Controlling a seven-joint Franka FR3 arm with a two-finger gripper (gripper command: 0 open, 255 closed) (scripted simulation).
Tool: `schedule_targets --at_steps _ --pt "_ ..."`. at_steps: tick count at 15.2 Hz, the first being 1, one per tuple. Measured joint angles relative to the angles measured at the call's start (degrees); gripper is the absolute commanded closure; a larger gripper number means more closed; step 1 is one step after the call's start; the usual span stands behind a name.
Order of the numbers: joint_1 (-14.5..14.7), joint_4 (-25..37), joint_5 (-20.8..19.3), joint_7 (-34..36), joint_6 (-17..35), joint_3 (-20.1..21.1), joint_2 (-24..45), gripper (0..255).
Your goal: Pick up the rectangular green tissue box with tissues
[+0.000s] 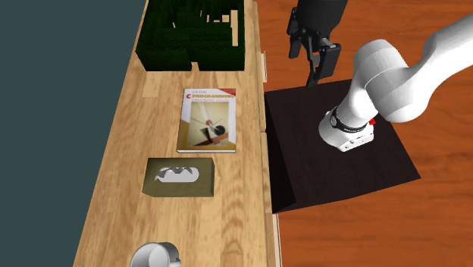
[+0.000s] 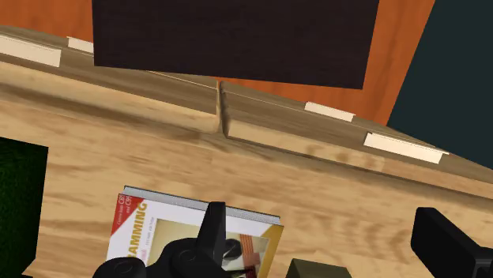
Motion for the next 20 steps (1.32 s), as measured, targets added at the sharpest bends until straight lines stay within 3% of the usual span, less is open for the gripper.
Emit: schedule_targets --at_steps 2,10,20 --pt "0.2 0.4 -0.4 -0.5 0.5 0.1 0.9 0" --pt "2.9 6.6 -5.4 -5.5 10.4 3.9 16.5 0" --pt "5.0 19.6 -15.2 -9.3 19.0 9.1 37.7 0"
